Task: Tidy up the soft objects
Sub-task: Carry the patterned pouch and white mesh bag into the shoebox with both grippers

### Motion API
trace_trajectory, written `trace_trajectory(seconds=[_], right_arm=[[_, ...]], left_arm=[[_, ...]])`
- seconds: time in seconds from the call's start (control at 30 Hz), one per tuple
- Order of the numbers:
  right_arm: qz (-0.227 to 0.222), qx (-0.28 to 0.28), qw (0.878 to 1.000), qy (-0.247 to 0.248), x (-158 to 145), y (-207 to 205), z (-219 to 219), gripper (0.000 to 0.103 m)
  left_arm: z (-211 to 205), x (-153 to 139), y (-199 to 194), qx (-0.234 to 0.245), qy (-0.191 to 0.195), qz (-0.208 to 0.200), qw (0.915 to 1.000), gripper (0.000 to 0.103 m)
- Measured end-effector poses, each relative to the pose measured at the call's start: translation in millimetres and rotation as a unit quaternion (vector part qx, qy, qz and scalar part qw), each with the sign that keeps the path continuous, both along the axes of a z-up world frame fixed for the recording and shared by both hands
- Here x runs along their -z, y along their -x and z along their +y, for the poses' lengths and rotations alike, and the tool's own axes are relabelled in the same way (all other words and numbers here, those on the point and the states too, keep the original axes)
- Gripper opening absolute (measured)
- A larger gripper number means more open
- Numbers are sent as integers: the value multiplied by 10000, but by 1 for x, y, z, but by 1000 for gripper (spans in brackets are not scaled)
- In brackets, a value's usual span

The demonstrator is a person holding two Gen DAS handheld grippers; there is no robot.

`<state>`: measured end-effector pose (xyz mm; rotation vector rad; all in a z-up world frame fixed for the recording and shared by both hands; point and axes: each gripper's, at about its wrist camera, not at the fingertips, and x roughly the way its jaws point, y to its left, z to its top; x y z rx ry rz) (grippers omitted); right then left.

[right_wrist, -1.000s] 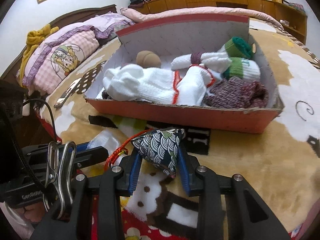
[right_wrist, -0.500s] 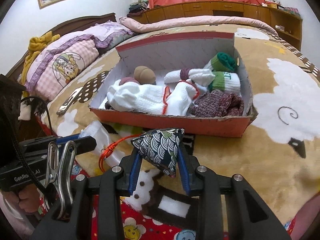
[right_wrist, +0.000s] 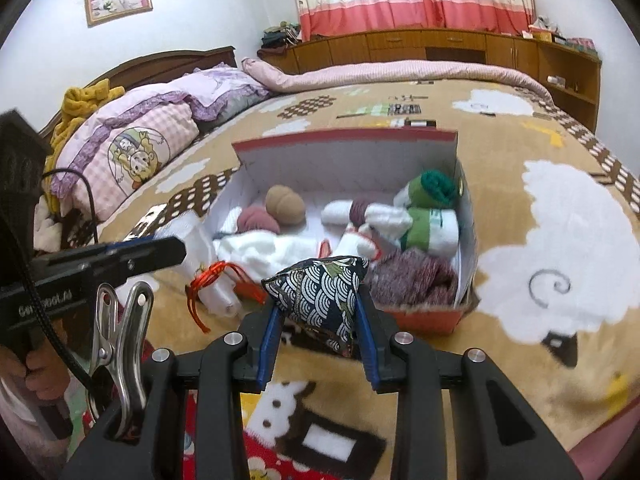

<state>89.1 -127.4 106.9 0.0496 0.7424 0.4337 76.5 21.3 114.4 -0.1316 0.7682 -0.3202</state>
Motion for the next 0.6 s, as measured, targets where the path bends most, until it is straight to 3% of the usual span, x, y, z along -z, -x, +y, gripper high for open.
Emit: trace_trajectory(seconds=[0.33, 0.6], right_arm=[[-163, 182, 9996, 135, -14, -39, 1, 35], [-29, 271, 9994, 226, -2, -69, 5, 35]], left_arm=[[-10, -9, -57, -268, -258, -209, 9991, 14], [-18, 10, -87, -398, -366, 45, 9985, 14]])
